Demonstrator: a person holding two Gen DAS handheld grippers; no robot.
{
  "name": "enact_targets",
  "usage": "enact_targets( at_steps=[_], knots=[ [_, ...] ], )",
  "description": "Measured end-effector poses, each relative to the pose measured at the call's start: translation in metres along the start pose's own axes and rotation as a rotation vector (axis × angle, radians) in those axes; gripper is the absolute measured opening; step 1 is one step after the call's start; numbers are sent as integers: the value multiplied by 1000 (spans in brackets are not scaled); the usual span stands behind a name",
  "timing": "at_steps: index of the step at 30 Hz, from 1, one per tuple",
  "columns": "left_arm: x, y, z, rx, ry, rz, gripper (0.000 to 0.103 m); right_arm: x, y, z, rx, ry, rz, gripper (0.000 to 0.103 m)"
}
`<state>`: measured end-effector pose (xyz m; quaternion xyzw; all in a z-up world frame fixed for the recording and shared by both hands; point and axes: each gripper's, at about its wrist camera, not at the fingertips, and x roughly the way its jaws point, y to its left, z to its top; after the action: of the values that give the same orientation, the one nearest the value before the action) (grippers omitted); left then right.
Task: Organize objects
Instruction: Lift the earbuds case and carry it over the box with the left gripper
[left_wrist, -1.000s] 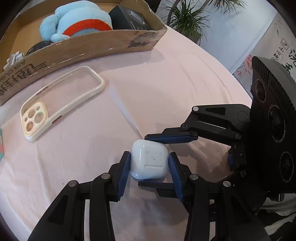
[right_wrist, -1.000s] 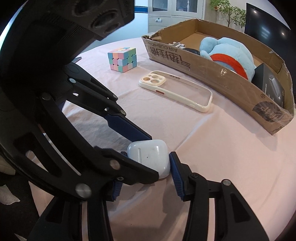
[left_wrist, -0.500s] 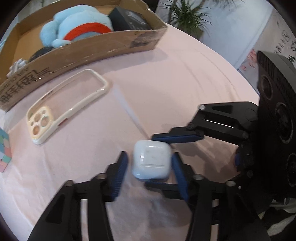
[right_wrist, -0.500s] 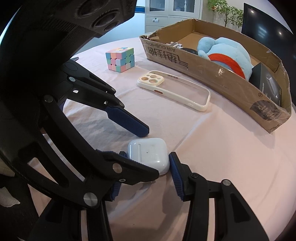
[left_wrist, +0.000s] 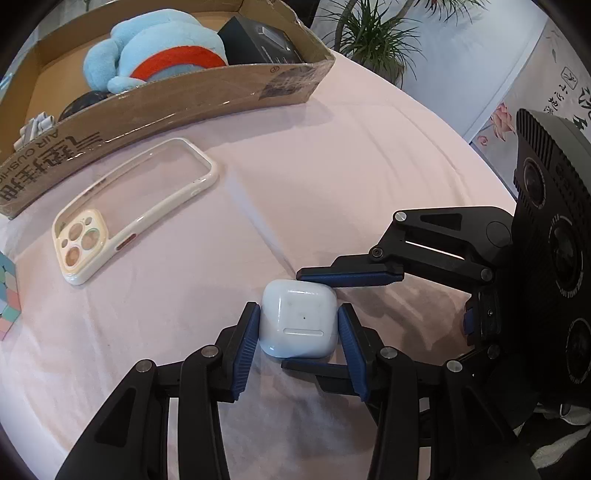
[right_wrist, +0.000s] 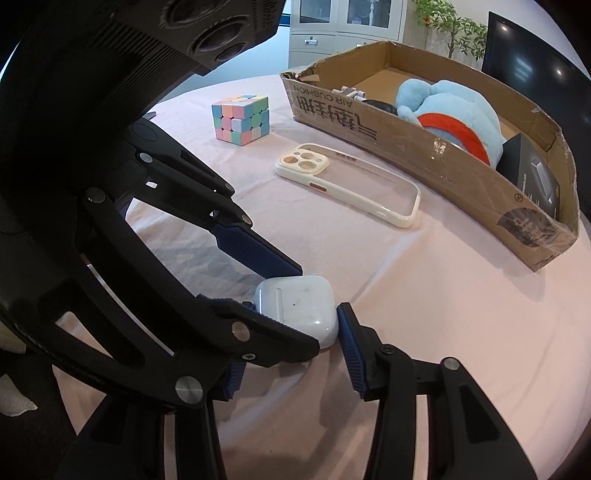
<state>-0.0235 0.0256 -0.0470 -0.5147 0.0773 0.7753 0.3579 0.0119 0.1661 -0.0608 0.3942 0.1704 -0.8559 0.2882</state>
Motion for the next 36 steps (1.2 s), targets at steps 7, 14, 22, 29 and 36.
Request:
enact_targets(
  at_steps=[7,14,22,29,36],
  knots=[
    [-8,4,8,-8,-29,2,41,-2,1,12,-26,-13,-8,43],
    [-22,15,21,-11,-60,19,41,-3,0,34,-64,-30,-24,42],
    [-37,35,41,-11,-112,52,41,2,-3,65,-110,-58,-42,42],
    [-51,61,59,-20,-157,87,41,11,-5,98,-161,-85,-52,42],
    [-72,97,76,-45,-215,123,41,24,-9,139,-219,-118,-59,42]
  ],
)
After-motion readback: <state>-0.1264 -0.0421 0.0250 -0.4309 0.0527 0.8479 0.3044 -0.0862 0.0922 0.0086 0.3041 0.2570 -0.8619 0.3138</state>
